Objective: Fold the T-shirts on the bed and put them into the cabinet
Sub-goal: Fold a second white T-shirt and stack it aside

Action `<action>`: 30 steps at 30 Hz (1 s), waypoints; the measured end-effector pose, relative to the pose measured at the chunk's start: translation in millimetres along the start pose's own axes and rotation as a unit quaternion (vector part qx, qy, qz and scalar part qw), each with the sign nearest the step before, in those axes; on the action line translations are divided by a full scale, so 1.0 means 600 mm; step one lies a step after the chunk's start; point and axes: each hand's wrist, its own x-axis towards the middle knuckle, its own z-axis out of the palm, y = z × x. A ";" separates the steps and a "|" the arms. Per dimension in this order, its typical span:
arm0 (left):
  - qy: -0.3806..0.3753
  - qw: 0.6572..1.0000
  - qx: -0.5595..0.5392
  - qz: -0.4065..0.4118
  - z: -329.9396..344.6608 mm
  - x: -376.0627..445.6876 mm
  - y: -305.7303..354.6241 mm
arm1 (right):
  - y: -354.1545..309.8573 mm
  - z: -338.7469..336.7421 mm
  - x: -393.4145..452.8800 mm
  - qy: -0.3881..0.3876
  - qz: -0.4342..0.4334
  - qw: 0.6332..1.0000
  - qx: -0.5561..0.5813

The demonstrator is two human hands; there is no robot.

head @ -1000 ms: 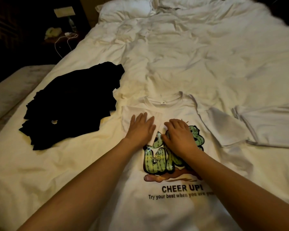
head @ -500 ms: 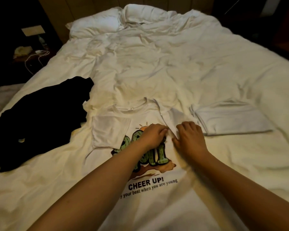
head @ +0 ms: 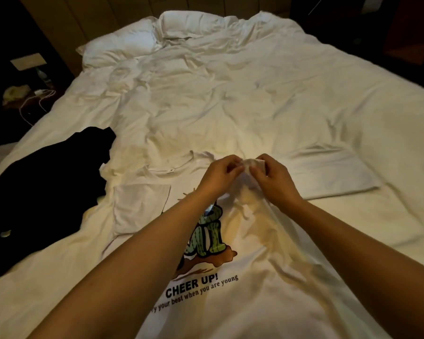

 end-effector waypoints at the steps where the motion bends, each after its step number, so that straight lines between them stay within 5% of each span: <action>1: 0.000 1.000 0.013 0.012 -0.003 0.016 0.006 | -0.001 -0.007 0.007 0.002 0.005 1.000 0.020; 8: 0.036 0.999 -0.005 0.008 0.008 0.100 0.040 | 0.049 -0.020 0.030 -0.019 0.080 0.995 -0.048; 15: 0.063 0.997 -0.034 -0.015 0.050 0.153 0.064 | 0.067 -0.048 0.042 0.127 0.131 0.980 0.075; 19: 0.071 0.994 -0.060 -0.053 0.067 0.176 0.067 | 0.090 -0.050 0.040 0.044 0.130 0.990 -0.011; 21: 0.067 0.993 -0.070 -0.074 0.074 0.185 0.066 | 0.104 -0.053 0.037 0.070 0.130 0.989 -0.031; 30: 0.044 0.973 -0.170 -0.149 0.107 0.202 0.081 | 0.098 -0.063 0.049 0.072 0.148 0.984 0.065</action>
